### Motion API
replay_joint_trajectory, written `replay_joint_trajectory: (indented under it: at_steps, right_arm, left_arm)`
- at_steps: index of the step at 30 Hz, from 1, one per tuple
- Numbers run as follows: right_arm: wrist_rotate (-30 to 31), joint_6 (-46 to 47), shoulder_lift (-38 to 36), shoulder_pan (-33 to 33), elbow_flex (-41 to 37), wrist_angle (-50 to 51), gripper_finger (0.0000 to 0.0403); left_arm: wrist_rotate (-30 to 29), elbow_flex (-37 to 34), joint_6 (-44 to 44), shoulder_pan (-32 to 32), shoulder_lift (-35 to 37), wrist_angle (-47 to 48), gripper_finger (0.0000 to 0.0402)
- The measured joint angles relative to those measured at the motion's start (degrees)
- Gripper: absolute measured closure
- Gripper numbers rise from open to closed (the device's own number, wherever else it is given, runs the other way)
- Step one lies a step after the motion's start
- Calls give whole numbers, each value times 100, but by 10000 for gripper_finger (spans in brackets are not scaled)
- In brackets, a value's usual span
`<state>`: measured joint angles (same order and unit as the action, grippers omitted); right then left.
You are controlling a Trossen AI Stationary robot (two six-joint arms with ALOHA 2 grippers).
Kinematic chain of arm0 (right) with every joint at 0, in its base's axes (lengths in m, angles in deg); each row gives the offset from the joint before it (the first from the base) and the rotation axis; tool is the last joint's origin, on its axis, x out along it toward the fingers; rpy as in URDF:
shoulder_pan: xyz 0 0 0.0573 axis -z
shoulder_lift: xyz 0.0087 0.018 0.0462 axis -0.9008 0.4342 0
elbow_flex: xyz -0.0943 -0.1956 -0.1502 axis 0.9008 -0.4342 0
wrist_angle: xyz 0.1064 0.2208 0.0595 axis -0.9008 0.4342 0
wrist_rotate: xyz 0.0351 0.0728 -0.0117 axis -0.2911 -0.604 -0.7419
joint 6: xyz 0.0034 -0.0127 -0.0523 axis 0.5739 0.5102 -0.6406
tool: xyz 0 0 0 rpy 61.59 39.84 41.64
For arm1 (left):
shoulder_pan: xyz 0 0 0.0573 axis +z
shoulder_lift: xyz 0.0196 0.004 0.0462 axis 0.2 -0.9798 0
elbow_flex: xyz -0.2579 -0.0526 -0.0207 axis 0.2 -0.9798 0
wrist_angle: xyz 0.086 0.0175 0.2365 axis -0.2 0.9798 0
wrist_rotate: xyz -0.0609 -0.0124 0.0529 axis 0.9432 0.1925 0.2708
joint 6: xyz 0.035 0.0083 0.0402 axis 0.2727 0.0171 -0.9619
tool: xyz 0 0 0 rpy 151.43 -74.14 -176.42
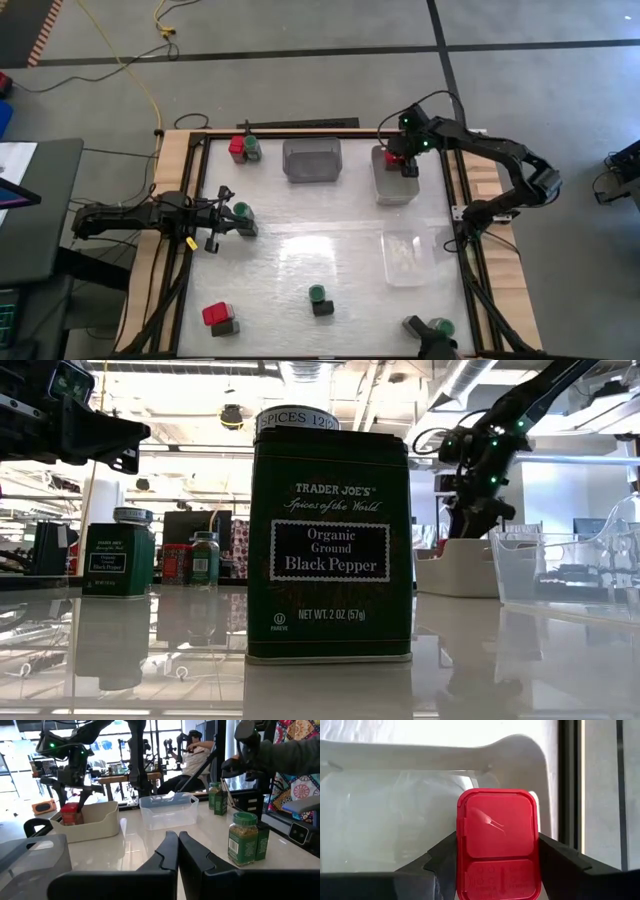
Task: Sort spices by type
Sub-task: Put the center red seasoning can into the gray bin
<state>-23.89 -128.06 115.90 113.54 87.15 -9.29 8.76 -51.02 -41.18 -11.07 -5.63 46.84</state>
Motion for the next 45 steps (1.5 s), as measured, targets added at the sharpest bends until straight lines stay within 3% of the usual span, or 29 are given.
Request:
replay_joint_trajectory:
  at_steps: [45]
  right_arm:
    - [-9, 133, 53, -37, 1, -280, 142]
  left_arm:
    - [-2, 0, 2, 0, 0, 0, 401]
